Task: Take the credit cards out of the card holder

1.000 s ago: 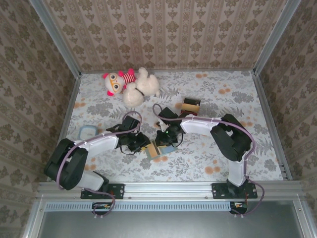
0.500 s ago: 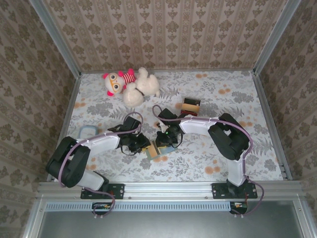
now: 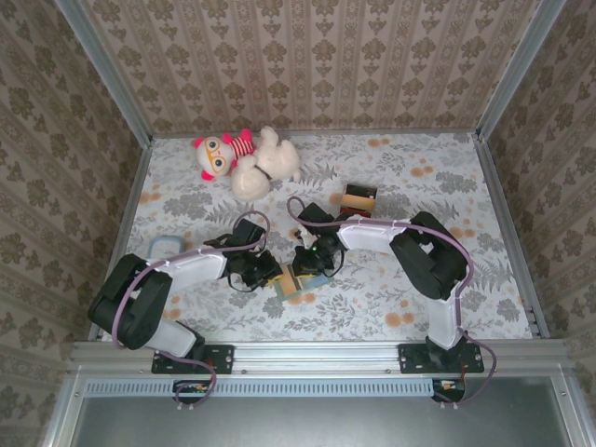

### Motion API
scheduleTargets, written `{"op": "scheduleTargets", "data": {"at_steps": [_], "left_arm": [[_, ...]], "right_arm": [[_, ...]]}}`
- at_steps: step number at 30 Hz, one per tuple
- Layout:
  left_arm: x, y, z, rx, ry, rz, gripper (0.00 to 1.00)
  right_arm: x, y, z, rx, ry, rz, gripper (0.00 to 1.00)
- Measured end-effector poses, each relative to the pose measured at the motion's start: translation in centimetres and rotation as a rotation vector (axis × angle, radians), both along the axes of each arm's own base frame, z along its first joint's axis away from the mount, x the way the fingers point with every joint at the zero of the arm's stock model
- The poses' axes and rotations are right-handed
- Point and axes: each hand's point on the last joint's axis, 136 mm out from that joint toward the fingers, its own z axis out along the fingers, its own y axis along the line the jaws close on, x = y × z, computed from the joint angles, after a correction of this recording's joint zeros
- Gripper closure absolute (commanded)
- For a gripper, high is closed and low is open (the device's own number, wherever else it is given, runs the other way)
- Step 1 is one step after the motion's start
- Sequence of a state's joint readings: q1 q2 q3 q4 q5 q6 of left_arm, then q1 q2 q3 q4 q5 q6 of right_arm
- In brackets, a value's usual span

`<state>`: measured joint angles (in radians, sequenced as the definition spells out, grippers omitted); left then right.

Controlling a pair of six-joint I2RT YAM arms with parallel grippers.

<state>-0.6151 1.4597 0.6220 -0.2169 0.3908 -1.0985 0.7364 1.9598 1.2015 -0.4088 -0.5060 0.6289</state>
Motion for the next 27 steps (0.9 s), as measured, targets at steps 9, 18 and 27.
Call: {"op": "scheduleTargets", "data": {"at_steps": [9,18,27], "left_arm": [[0.0,0.2,-0.1,0.012,-0.003,0.000,0.87],[0.1,0.1,0.0,0.019,-0.018,-0.018,0.81],[0.0,0.2,0.1,0.031,-0.019,-0.035,0.79]], "right_arm": [[0.0,0.2,0.1,0.079,0.036,0.001,0.85],[0.5,-0.3,0.4,0.129,0.052,-0.011,0.96],[1.5,-1.3,1.4,0.119,-0.012,-0.001,0.98]]}}
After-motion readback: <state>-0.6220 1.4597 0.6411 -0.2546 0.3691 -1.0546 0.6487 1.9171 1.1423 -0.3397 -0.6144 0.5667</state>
